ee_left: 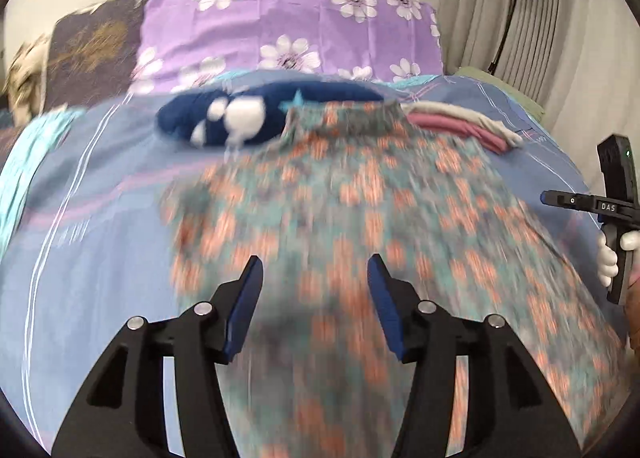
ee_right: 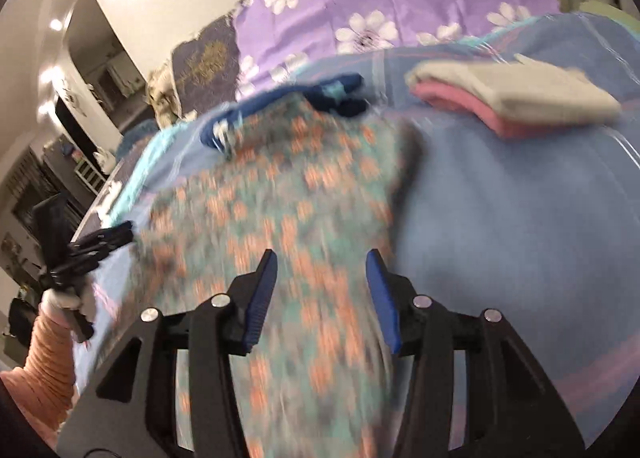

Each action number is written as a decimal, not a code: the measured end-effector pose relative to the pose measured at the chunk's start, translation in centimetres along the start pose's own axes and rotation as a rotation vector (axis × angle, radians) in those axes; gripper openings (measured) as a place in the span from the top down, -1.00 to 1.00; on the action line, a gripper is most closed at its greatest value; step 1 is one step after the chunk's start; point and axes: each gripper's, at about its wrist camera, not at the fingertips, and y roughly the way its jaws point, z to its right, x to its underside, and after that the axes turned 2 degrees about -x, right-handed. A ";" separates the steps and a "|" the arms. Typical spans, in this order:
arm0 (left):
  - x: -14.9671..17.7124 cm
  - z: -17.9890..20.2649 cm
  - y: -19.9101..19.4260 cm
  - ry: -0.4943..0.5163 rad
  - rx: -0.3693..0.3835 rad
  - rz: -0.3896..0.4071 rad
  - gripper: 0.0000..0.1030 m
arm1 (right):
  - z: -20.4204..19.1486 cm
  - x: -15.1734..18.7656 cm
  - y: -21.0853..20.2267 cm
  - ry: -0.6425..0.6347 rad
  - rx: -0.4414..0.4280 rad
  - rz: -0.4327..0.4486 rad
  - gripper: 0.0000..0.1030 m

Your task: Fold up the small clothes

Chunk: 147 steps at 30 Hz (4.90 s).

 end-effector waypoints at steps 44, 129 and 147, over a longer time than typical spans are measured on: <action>20.7 -1.4 -10.9 -0.421 0.325 -0.126 0.51 | 1.8 19.0 -13.2 0.159 -0.268 -0.166 -0.04; 4.2 -2.3 0.0 -0.398 0.184 -0.100 0.55 | 6.1 -0.1 -0.9 0.159 -0.154 -0.055 0.88; -3.2 -7.5 5.6 -0.438 0.070 -0.041 0.05 | 7.8 -9.1 5.3 0.270 -0.117 -0.007 0.29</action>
